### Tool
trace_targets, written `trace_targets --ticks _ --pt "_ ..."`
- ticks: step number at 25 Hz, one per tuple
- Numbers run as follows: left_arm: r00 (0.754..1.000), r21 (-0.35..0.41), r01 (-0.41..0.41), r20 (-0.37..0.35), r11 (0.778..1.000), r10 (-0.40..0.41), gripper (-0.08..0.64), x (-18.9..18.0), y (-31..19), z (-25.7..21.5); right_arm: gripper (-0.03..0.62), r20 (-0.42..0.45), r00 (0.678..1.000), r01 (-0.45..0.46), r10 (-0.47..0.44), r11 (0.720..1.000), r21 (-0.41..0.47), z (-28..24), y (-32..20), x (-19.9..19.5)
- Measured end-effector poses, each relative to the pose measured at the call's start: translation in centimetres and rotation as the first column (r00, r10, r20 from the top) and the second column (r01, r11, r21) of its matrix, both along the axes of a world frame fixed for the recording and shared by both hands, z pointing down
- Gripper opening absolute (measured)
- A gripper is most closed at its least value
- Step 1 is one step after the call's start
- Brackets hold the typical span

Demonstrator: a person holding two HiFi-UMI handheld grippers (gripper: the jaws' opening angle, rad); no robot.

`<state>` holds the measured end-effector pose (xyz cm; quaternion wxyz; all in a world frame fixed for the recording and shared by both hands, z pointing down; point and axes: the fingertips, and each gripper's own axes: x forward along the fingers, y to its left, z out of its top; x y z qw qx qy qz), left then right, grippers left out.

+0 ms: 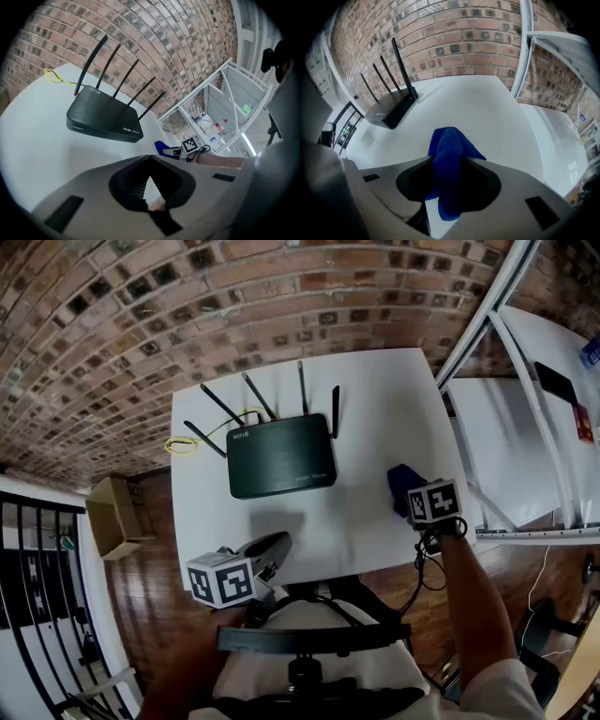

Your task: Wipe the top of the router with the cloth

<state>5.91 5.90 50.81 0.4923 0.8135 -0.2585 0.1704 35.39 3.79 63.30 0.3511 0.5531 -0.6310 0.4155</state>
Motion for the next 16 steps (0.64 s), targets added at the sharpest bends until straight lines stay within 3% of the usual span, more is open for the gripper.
trace_targets --ticks 16 --pt "1.000 0.021 0.024 -0.009 0.999 -0.024 0.023 -1.9 0.2 -0.7 0.163 -0.012 1.000 0.012 -0.013 0.998 -0.060 0.1 0.3 -0.5"
